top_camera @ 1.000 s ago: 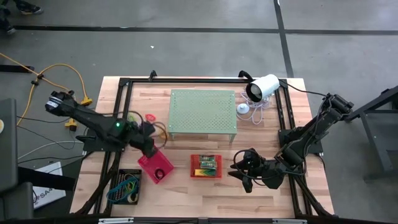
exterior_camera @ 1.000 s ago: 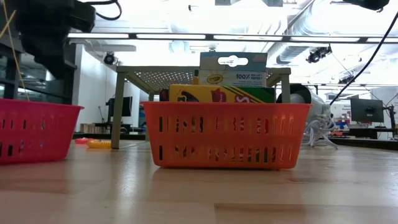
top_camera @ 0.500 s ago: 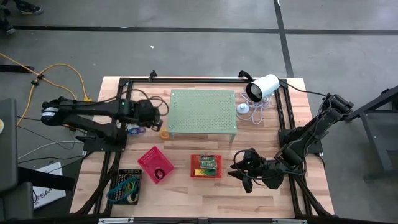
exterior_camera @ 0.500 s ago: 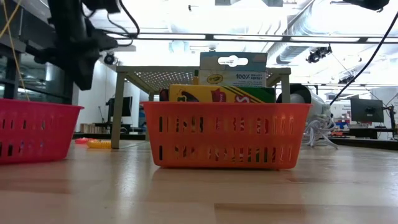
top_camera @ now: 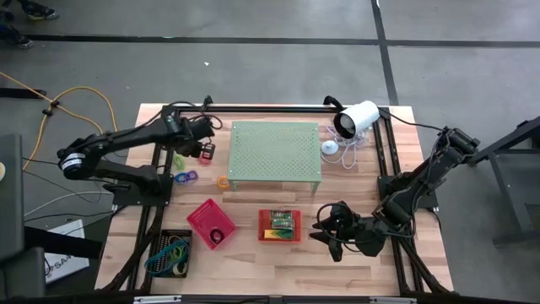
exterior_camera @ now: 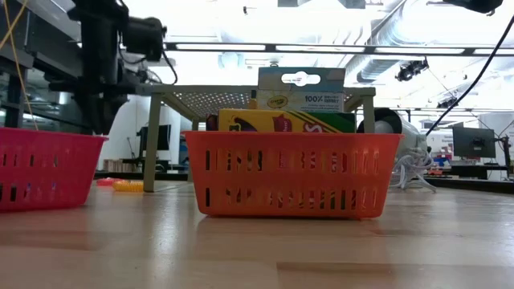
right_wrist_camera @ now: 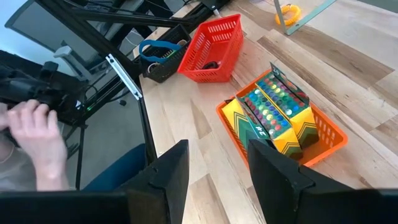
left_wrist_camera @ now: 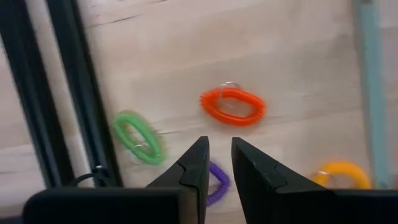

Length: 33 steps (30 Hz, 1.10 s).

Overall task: Pick & Place Office Desk Supplies
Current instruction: Put the orange spring keychain into the red bin

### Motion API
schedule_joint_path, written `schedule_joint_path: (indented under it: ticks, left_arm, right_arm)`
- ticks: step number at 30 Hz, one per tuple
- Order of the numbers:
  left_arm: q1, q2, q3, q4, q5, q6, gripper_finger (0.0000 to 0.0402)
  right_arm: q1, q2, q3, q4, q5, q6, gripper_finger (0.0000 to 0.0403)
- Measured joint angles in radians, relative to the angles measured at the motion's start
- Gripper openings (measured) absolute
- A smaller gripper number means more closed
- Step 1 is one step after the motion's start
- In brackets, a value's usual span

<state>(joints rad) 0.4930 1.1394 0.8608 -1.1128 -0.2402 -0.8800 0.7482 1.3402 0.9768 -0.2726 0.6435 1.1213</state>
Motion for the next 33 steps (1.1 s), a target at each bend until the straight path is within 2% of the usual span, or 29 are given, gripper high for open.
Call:
schedule_joint_path:
  ticks: [7,18,28,33]
  left_arm:
    - [0.067,0.066,-0.034,0.063,0.039,0.044,0.0062]
    - [0.076,0.217,-0.044,0.127,0.055,0.091,0.0062]
    - [0.076,0.227,-0.044,0.133,0.042,0.150,0.0062]
    - [0.092,0.227,-0.046,0.160,0.087,0.078,0.0062]
  right_arm:
    - [0.000,0.000,0.000,0.000,0.000,0.000,0.0150]
    - [0.000,0.000,0.000,0.000,0.000,0.000,0.0150]
    - [0.000,0.000,0.000,0.000,0.000,0.000,0.0150]
    - [0.000,0.000,0.000,0.000,0.000,0.000,0.0151]
